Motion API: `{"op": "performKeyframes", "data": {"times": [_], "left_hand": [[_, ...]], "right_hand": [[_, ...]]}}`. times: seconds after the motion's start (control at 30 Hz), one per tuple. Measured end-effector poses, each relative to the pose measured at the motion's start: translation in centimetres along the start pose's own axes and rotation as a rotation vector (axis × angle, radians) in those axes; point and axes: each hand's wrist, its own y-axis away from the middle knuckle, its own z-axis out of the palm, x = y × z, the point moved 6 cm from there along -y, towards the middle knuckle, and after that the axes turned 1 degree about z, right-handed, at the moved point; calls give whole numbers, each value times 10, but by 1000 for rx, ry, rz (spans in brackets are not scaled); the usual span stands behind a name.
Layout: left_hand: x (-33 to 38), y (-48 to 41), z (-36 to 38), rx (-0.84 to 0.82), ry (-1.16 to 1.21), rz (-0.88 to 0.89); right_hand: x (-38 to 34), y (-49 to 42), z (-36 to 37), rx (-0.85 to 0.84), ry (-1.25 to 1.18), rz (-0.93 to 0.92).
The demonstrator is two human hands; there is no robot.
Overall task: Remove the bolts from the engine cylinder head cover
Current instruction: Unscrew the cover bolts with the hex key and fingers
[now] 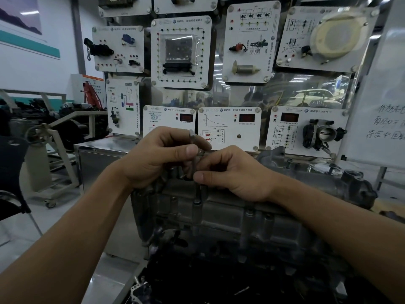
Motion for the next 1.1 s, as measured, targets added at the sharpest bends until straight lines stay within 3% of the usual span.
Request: {"op": "performKeyframes", "data": {"times": [0.2,0.53,0.83,1.1], "left_hand": [[-2,-1,-3,31,-56,-1],[2,-6,-1,80,-183,58],[-2,-1,1,-40,30,15],[-2,-3,-3,48,-37,28]], "right_hand": [[1,1,1,-22,-26,33],[-1,-3,-1,97,-48,-6],[-1,-1,-2,39,7,-6],[0,-1,-1,44,14,-7]]}}
